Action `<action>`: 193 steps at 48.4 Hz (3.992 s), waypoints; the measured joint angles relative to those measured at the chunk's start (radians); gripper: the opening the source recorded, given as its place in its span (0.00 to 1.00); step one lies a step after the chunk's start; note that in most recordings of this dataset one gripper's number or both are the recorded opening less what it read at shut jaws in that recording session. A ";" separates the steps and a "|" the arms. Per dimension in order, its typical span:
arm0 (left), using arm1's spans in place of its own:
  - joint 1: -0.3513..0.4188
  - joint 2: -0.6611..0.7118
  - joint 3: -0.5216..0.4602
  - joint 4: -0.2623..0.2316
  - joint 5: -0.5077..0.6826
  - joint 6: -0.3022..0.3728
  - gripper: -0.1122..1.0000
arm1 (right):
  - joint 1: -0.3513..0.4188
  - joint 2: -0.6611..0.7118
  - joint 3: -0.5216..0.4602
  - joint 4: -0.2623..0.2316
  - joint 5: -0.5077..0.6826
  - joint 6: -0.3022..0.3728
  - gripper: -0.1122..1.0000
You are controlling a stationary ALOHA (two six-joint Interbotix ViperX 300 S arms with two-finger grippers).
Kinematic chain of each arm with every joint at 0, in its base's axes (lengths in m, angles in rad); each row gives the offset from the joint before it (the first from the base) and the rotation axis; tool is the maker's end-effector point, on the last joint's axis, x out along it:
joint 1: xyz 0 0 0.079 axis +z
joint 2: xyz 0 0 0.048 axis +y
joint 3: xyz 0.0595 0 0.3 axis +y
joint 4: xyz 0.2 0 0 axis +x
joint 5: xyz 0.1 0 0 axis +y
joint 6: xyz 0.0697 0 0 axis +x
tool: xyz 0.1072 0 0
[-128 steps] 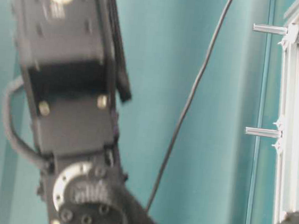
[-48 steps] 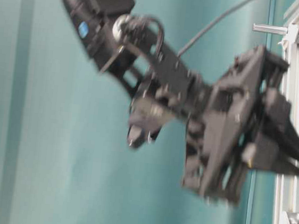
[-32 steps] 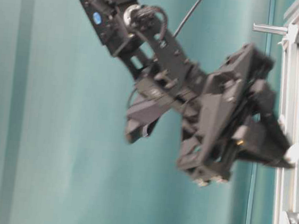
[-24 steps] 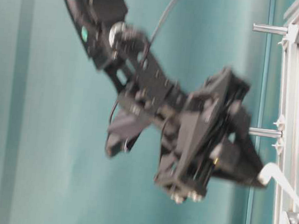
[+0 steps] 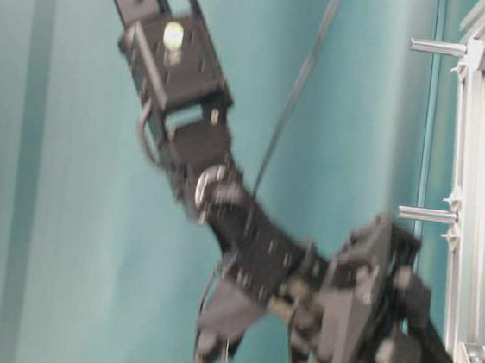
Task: Move the cable alternately left and right between 8 pins so it hooks onto each one.
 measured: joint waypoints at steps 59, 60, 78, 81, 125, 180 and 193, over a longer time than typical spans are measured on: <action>0.000 0.000 0.000 0.000 0.000 0.000 0.59 | -0.175 0.310 -0.618 0.091 0.235 -0.202 0.22; -0.002 0.000 0.000 0.000 0.000 0.000 0.59 | -0.178 0.311 -0.620 0.087 0.242 -0.202 0.22; -0.002 0.000 0.000 0.000 0.000 0.000 0.59 | -0.204 0.310 -0.618 0.077 0.337 -0.195 0.22; 0.000 0.000 0.000 0.000 0.000 0.000 0.59 | -0.206 0.301 -0.594 0.074 0.339 -0.189 0.22; 0.000 0.000 0.000 0.000 0.000 0.000 0.59 | -0.161 -0.140 0.146 0.054 0.011 -0.020 0.22; -0.002 0.000 0.000 0.000 0.000 0.000 0.59 | 0.035 -0.299 0.387 0.055 -0.060 -0.104 0.22; -0.002 0.000 0.000 0.000 0.000 0.000 0.59 | 0.015 -0.468 0.588 0.054 -0.072 -0.094 0.22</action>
